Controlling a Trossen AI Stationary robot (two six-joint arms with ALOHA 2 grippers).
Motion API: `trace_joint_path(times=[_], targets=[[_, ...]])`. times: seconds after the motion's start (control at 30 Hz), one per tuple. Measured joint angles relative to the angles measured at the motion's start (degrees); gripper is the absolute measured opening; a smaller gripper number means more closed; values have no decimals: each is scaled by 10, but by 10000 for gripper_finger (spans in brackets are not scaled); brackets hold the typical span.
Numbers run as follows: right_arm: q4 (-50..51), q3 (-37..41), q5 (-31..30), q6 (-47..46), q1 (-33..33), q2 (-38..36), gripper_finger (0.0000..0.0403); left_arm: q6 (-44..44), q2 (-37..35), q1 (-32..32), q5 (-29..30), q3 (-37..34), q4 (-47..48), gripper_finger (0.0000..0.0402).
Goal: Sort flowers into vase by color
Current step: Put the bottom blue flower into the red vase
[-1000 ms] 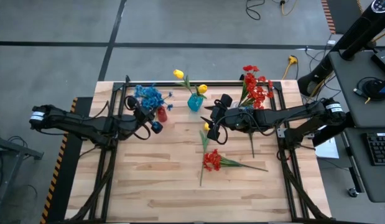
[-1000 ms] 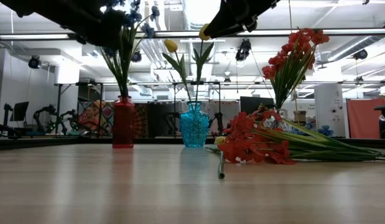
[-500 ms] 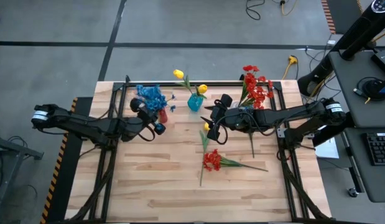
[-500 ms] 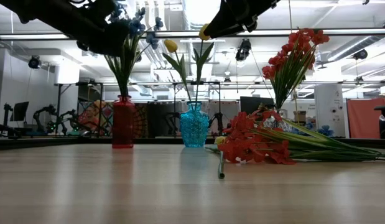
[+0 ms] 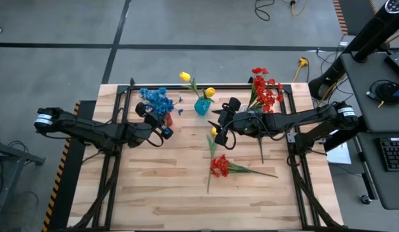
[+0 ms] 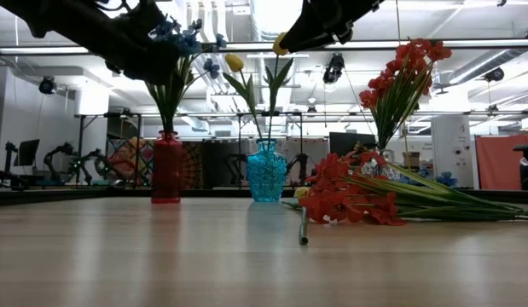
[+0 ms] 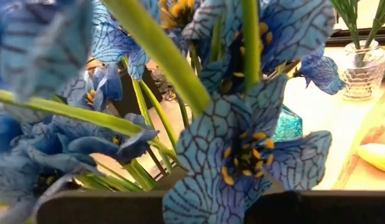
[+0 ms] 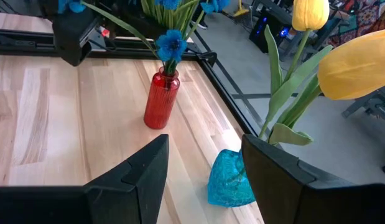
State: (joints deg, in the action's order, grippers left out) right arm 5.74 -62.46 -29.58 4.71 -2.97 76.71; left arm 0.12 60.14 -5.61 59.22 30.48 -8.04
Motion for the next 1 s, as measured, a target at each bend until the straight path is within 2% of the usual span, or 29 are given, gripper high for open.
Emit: trace_joint_path(times=[0.17, 0.27, 0.67, 0.87, 1.0], targets=[[0, 0, 0, 0, 0, 0, 196, -4, 0, 0, -1, 2, 0, 12], [0, 0, 0, 0, 0, 0, 196, -4, 0, 0, -2, 2, 0, 30], [0, 0, 0, -2, 0, 0, 196, 48, -2, -6, 1, 22, 16, 166], [0, 0, 0, -2, 0, 0, 196, 32, -2, -6, 3, 56, 107, 217], [0, 0, 0, -2, 0, 0, 196, -14, -2, -6, 3, 90, 197, 246]])
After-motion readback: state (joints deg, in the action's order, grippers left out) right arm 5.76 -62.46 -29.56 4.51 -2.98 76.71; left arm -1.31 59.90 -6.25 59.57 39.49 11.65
